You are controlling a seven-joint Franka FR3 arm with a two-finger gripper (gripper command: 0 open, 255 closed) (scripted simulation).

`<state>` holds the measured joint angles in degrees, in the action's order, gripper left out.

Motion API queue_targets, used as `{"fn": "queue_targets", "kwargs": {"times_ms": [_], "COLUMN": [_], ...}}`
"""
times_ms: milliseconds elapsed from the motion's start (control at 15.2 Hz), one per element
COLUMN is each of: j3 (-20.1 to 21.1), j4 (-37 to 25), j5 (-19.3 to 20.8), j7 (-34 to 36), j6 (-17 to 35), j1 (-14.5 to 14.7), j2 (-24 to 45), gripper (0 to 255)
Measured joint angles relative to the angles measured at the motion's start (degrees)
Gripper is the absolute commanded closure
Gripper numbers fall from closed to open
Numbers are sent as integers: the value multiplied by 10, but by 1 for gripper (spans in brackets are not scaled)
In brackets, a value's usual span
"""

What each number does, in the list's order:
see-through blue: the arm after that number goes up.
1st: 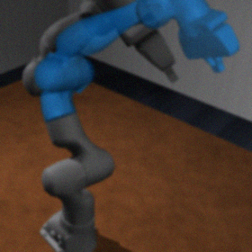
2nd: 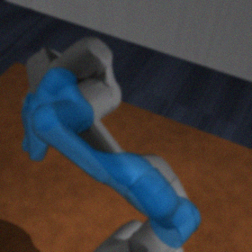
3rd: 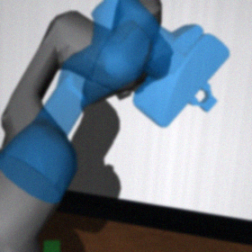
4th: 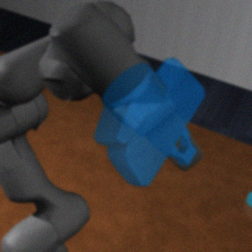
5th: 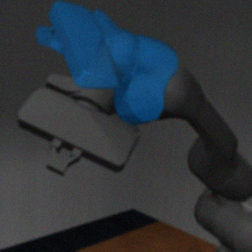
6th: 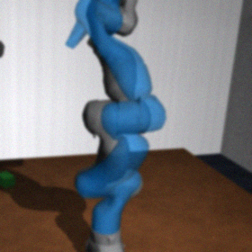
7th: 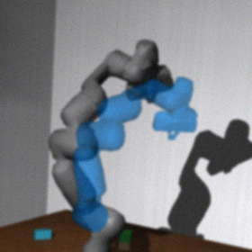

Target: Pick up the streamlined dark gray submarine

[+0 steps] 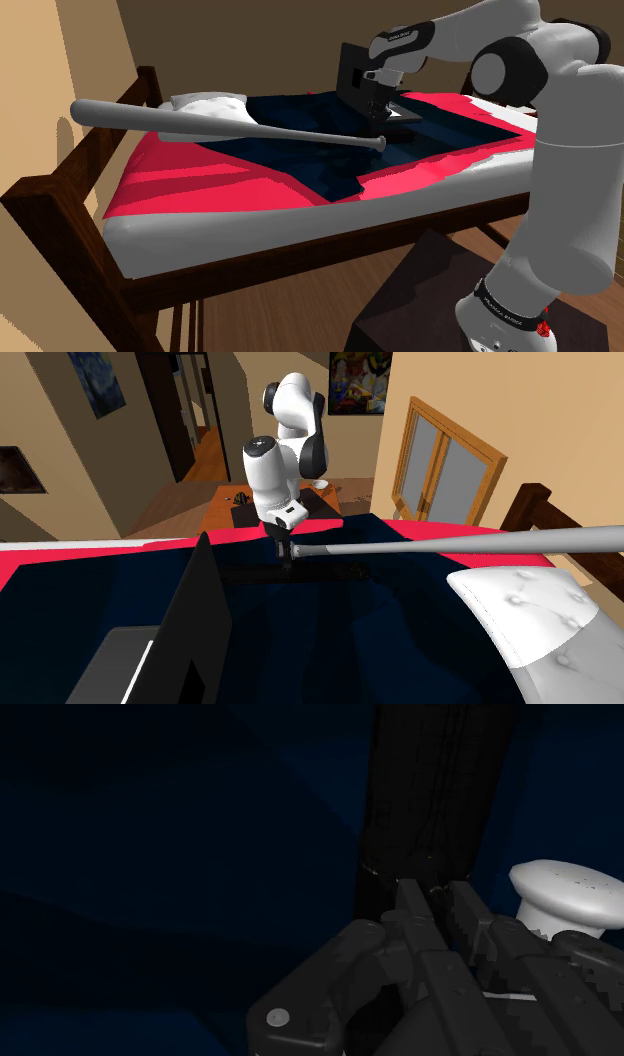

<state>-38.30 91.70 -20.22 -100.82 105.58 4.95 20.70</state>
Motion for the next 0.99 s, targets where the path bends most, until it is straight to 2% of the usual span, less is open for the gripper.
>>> {"fn": "queue_targets", "kwargs": {"times_ms": [528,990], "j3": [-3,-5], "j4": [-25,-82], "j5": [7,10], "j7": [8,16], "j6": [-31,-86], "j1": [0,-9], "j2": [-8,-7], "gripper": [255,255]}}
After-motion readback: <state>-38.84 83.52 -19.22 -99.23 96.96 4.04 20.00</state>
